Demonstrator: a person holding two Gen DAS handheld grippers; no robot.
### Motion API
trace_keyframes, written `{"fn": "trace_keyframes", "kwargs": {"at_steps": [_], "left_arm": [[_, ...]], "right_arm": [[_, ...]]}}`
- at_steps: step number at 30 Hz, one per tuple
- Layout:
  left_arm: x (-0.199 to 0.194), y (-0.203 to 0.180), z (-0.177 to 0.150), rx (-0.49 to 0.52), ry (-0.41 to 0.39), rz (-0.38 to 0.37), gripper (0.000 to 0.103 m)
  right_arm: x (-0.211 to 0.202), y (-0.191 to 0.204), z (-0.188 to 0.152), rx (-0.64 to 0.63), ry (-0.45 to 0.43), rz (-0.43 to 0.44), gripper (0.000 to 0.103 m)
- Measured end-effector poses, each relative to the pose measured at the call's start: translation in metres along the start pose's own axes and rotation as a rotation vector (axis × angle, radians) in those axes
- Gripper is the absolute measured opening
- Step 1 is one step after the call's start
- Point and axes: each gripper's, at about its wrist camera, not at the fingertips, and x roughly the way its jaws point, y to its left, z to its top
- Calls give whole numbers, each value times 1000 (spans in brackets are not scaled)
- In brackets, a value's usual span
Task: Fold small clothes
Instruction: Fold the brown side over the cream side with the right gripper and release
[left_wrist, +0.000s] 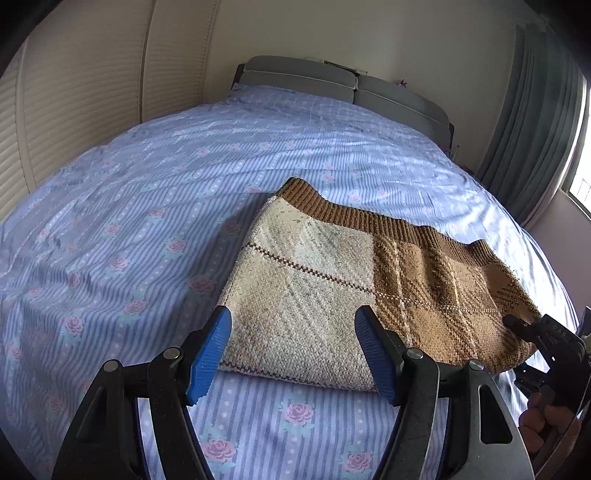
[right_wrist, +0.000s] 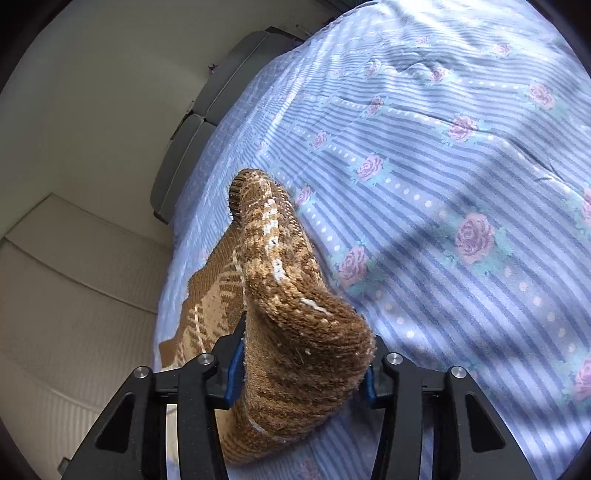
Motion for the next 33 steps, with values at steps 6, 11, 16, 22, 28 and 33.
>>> {"fn": "trace_keyframes", "kwargs": {"at_steps": [6, 11, 16, 22, 28, 33], "left_arm": [[-16, 33, 12, -34, 2, 51, 69], [-41, 72, 26, -63, -39, 97, 69], [-66, 111, 35, -64, -84, 161, 72], [-75, 157, 29, -92, -65, 213, 72], [-68, 188, 8, -118, -13, 237, 72], [-57, 195, 2, -136, 20, 212, 72]], "right_arm": [[-27, 68, -16, -286, -131, -148, 42], [-37, 154, -45, -595, -270, -253, 41], [-12, 235, -100, -928, -347, -335, 37], [45, 282, -206, -1357, -316, -391, 31], [70, 254, -294, -1630, -172, -427, 29], [64, 240, -310, -1701, -186, -430, 30]]}}
